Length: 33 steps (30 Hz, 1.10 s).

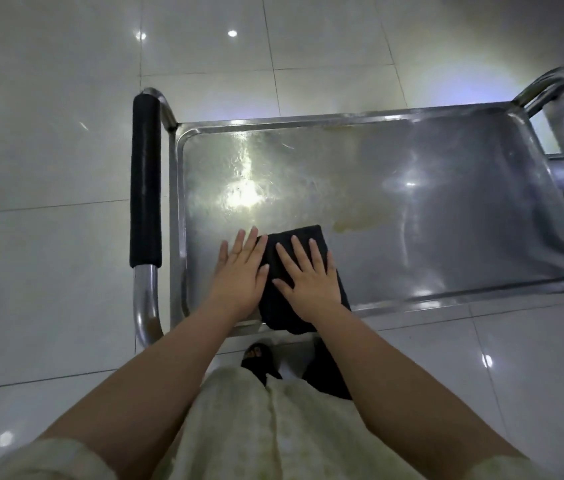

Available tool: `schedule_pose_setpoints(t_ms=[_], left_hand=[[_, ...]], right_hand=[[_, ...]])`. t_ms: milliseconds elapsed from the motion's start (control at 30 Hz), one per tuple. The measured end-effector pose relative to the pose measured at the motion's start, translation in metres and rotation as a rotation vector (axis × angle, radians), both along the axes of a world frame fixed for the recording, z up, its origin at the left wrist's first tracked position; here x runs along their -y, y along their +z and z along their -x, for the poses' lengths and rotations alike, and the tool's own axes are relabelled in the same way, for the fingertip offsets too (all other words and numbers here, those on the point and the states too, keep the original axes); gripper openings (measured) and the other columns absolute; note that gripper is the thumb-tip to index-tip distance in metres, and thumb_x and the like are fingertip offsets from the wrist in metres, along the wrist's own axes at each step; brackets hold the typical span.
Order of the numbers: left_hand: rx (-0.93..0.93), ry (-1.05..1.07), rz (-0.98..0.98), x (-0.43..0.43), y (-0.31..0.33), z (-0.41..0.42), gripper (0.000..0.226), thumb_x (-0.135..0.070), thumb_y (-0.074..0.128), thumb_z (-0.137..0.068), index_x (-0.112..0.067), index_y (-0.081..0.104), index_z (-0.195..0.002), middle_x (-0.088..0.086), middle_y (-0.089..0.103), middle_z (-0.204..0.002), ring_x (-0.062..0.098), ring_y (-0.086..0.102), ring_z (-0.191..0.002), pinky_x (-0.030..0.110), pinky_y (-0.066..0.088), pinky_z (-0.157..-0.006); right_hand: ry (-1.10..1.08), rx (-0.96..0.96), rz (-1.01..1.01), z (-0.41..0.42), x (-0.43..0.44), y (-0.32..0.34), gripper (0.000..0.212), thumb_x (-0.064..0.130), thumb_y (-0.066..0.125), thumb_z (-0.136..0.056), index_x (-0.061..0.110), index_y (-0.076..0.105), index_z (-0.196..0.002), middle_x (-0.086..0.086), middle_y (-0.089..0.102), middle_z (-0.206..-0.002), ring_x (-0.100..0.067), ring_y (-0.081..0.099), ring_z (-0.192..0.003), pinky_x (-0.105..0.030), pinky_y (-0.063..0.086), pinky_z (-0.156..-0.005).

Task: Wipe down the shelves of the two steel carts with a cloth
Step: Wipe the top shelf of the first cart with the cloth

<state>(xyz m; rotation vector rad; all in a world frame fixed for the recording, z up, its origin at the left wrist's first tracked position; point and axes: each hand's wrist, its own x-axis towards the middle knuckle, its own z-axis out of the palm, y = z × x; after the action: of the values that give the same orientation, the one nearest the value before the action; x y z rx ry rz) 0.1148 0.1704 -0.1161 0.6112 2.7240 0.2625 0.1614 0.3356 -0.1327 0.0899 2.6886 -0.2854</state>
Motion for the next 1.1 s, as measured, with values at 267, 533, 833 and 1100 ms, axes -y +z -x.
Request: schedule_pose_setpoints(t_ms=[267, 533, 833, 1100], left_hand=[[-0.052, 0.121, -0.041, 0.012, 0.025, 0.018, 0.054, -0.032, 0.021, -0.101, -0.02, 0.013, -0.153, 0.003, 0.004, -0.162, 0.02, -0.01, -0.148, 0.045, -0.003, -0.12], [-0.083, 0.237, -0.048, 0.041, 0.058, 0.032, 0.04, -0.021, 0.048, -0.094, -0.016, 0.05, -0.134, 0.008, 0.057, -0.13, 0.027, 0.047, -0.121, 0.043, 0.032, -0.107], [-0.065, 0.267, -0.027, 0.045, 0.054, 0.029, 0.043, -0.017, 0.049, -0.091, -0.021, 0.049, -0.134, 0.003, 0.056, -0.131, 0.021, 0.051, -0.117, 0.04, 0.042, -0.101], [-0.027, 0.217, -0.058, 0.036, 0.044, 0.029, 0.041, -0.02, 0.046, -0.094, -0.017, 0.048, -0.135, 0.005, 0.053, -0.136, 0.024, 0.045, -0.125, 0.043, 0.037, -0.104]], right_hand=[[-0.342, 0.019, -0.118, -0.02, -0.141, -0.002, 0.065, 0.064, 0.015, -0.095, 0.048, -0.027, -0.143, 0.008, -0.021, -0.161, -0.025, -0.017, -0.148, -0.047, -0.011, -0.117], [-0.425, 0.076, -0.141, 0.019, -0.099, 0.004, 0.067, 0.061, 0.012, -0.097, 0.039, -0.027, -0.147, 0.004, -0.029, -0.158, -0.033, -0.022, -0.145, -0.065, -0.016, -0.11], [0.578, 0.021, -0.024, 0.009, 0.089, -0.003, 0.06, 0.061, 0.001, -0.095, 0.043, 0.001, -0.152, 0.009, -0.021, -0.157, -0.024, -0.047, -0.13, -0.057, -0.036, -0.1], [-0.079, -0.002, -0.073, 0.016, -0.064, -0.002, 0.061, 0.069, 0.003, -0.091, 0.052, -0.034, -0.138, 0.013, -0.036, -0.151, -0.024, -0.031, -0.142, -0.055, -0.025, -0.108]])
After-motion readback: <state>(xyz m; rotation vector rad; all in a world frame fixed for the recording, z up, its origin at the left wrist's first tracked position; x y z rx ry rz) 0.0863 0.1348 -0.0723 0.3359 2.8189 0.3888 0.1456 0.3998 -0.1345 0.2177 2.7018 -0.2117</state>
